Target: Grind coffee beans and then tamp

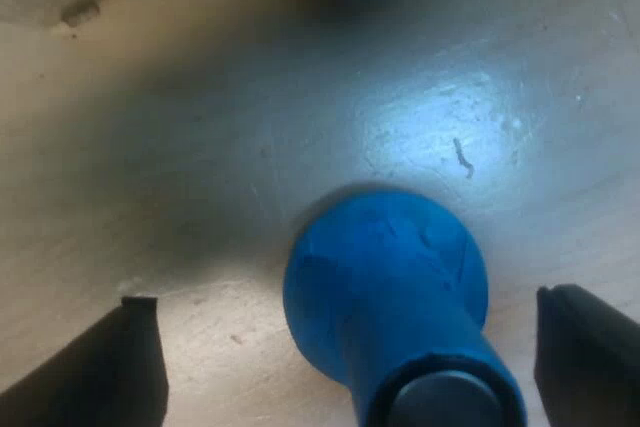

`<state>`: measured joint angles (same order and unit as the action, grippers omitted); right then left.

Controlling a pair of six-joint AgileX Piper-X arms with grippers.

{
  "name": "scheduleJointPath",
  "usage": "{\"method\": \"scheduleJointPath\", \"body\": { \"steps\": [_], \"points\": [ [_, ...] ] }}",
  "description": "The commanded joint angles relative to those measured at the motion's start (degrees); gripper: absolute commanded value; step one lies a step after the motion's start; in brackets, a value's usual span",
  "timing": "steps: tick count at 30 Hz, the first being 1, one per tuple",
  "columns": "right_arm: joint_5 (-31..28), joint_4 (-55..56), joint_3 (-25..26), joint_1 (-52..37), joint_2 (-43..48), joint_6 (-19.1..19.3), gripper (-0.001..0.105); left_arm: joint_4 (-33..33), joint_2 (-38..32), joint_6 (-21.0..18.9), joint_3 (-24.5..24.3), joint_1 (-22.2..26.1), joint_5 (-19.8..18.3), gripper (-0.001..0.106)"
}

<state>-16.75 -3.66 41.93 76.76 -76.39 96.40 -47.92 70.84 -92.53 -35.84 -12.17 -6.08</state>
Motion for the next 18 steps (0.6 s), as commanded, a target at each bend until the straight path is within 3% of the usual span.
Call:
{"method": "scheduleJointPath", "body": {
  "steps": [1,3,9,13,18],
  "points": [
    [-0.2,-0.5,0.6,0.1,0.0,0.2,0.076,0.1,0.5,0.1,-0.3,-0.1,-0.1,0.066],
    [-0.2,-0.5,0.6,0.1,0.0,0.2,0.076,-0.1,0.5,0.1,-0.3,-0.1,-0.1,0.057],
    [-0.2,-0.5,0.6,0.1,0.0,0.2,0.076,-1.3,0.5,0.3,-0.3,-0.1,-0.1,0.002],
    [-0.2,-0.3,0.6,0.1,0.3,2.2,0.076,-2.6,-0.9,1.2,-0.3,-0.1,-0.4,0.0],
    [-1.6,2.8,0.6,0.1,3.3,4.1,0.076,-4.2,-8.0,1.5,-0.3,-0.1,-0.3,0.0]
  ]
}}
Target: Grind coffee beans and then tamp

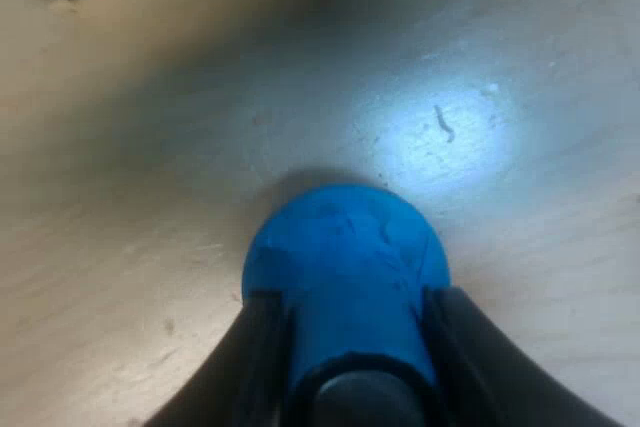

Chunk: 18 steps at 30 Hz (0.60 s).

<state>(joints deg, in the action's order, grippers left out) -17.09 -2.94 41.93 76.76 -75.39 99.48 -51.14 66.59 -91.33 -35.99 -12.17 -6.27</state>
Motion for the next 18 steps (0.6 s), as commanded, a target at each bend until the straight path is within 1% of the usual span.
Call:
{"method": "scheduleJointPath", "body": {
  "steps": [1,5,8,10,12,14,15,16,18],
  "points": [
    [-2.5,3.9,0.6,0.1,3.5,1.0,0.076,-1.4,-5.7,0.3,-0.1,-0.1,-0.1,0.0],
    [-5.0,10.7,0.6,0.1,7.7,1.0,0.076,-2.7,-12.6,0.3,-0.1,-0.1,-0.1,0.0],
    [-5.9,13.6,0.3,0.1,10.0,1.0,0.076,-3.9,-15.2,0.3,-0.1,-0.1,-0.5,0.0],
    [-7.1,13.5,-1.3,0.1,12.1,0.9,0.076,-5.7,-16.9,0.3,-0.1,-0.1,-1.4,0.0],
    [-8.8,13.5,-2.9,0.1,13.4,0.5,0.076,-6.9,-17.6,0.3,-0.1,-0.1,-1.4,0.0],
    [-11.2,13.2,-5.2,0.1,14.9,-2.0,0.076,-7.8,-18.1,0.3,-0.3,-0.1,-1.8,0.0],
    [-11.6,13.0,-5.9,0.1,15.4,-2.4,0.076,-7.9,-18.1,0.3,-0.4,-0.1,-2.2,0.0],
    [-11.6,12.5,-7.3,0.1,16.1,-3.0,0.076,-8.3,-18.1,0.3,-0.7,-0.1,-3.5,0.0],
    [-11.6,10.7,-9.3,0.1,16.8,-3.0,0.076,-8.3,-18.1,0.3,-1.2,-0.1,-4.6,0.0]
  ]
}}
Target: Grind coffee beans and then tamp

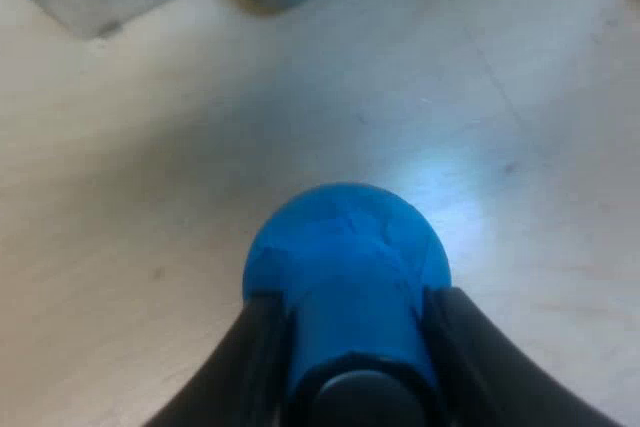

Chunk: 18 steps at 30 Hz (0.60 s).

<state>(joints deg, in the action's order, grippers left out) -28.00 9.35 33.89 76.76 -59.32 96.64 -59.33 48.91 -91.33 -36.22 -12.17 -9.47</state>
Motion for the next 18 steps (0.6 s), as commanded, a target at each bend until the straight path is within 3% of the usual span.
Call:
{"method": "scheduleJointPath", "body": {
  "steps": [1,6,11,18],
  "points": [
    [-0.7,-3.3,-2.8,0.1,0.8,-0.2,0.076,-0.1,-0.4,0.1,-1.6,-0.1,-2.2,0.0],
    [-1.9,-12.1,-8.6,0.1,0.8,-0.2,0.076,-0.1,-0.4,-0.1,-5.1,-2.3,-3.6,0.0],
    [-7.6,-19.0,-13.3,0.1,0.9,-1.4,0.076,1.0,-0.2,-0.1,-9.2,-10.4,-3.6,0.0],
    [-7.8,-21.0,-15.5,0.1,0.9,-1.6,0.076,1.5,2.8,-0.1,-12.8,-18.1,-4.4,0.0]
  ]
}}
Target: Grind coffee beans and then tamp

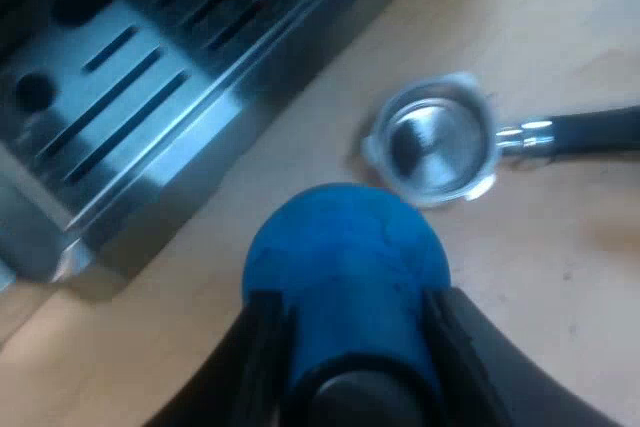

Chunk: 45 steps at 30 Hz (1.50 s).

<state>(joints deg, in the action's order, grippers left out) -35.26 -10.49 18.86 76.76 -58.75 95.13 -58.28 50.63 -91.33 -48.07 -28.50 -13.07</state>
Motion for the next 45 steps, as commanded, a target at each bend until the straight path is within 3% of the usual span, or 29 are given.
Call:
{"method": "scheduleJointPath", "body": {
  "steps": [1,14,45],
  "points": [
    [-0.5,-1.5,-0.7,0.1,0.4,-0.1,0.076,0.4,2.1,-0.1,-1.4,-3.0,-0.9,0.0],
    [-0.5,-2.7,-0.9,0.1,0.4,-0.2,0.076,4.5,13.6,-0.1,-2.9,-13.7,-0.4,0.0],
    [-0.5,-2.7,-0.9,0.1,0.4,-0.7,0.076,15.2,29.8,-0.1,-2.9,-13.8,1.9,0.0]
  ]
}}
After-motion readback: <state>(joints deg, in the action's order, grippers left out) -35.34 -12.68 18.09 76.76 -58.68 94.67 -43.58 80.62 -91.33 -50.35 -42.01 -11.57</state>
